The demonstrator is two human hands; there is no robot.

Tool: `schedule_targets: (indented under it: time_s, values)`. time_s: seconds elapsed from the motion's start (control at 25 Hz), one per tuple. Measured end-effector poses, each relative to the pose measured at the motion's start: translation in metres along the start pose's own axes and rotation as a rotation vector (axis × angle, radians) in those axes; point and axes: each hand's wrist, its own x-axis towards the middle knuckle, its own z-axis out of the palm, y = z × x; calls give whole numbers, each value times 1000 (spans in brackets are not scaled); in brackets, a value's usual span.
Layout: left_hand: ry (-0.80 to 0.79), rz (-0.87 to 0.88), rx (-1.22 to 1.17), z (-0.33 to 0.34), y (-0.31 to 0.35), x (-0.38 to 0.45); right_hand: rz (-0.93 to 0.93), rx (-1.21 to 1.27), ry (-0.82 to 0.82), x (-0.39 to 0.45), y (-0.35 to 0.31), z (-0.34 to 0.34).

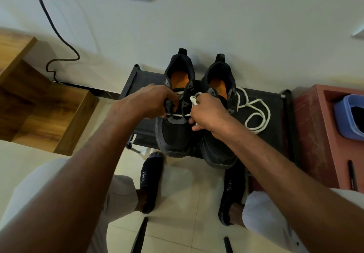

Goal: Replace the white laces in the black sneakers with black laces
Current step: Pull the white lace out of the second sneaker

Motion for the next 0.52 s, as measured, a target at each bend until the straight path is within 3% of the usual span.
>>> schedule_targets:
  time_s: [0.32,0.52]
  values:
    - [-52,26,-54,-6,-6,0,-41,-142,41,-9,-5,-1]
    - [-32,22,-81,-7,-11,0,49,156,75,-11,-5,-7]
